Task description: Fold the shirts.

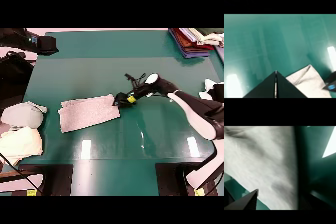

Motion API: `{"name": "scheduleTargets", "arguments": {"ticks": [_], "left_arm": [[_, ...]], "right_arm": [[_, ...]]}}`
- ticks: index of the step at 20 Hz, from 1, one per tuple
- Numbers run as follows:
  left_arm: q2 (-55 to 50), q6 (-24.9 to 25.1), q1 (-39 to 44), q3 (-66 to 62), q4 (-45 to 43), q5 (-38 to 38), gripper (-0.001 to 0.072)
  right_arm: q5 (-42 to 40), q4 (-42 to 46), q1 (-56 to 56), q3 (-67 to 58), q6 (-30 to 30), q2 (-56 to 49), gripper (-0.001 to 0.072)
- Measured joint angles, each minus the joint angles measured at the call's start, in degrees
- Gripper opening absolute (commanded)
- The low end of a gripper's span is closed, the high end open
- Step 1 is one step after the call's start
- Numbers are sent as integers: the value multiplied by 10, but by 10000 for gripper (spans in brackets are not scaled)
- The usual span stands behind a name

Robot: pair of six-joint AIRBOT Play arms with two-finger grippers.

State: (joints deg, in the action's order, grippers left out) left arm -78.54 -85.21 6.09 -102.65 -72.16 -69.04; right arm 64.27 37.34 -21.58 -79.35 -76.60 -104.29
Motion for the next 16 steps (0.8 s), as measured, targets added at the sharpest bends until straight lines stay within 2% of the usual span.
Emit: {"name": "scheduleTargets", "arguments": {"ticks": [1,3,4,8,11,16], "left_arm": [[-2,0,2,0,2,0,27],[-3,1,4,1,8,0,27],[-4,2,5,1,11,-1,27],[-5,2,14,1,32,-6,26],[-5,2,38,1,36,-4,27],[-5,6,91,1,37,14,27]], "right_arm": [[0,-9,-14,-15,1,-17,417],[-8,-14,-40,-49,3,-47,126],[-14,-14,-52,-68,5,-61,29],[-20,-22,-61,-147,13,-83,12],[-10,-20,-20,-203,14,-71,12],[17,76,123,-252,-13,11,12]]}}
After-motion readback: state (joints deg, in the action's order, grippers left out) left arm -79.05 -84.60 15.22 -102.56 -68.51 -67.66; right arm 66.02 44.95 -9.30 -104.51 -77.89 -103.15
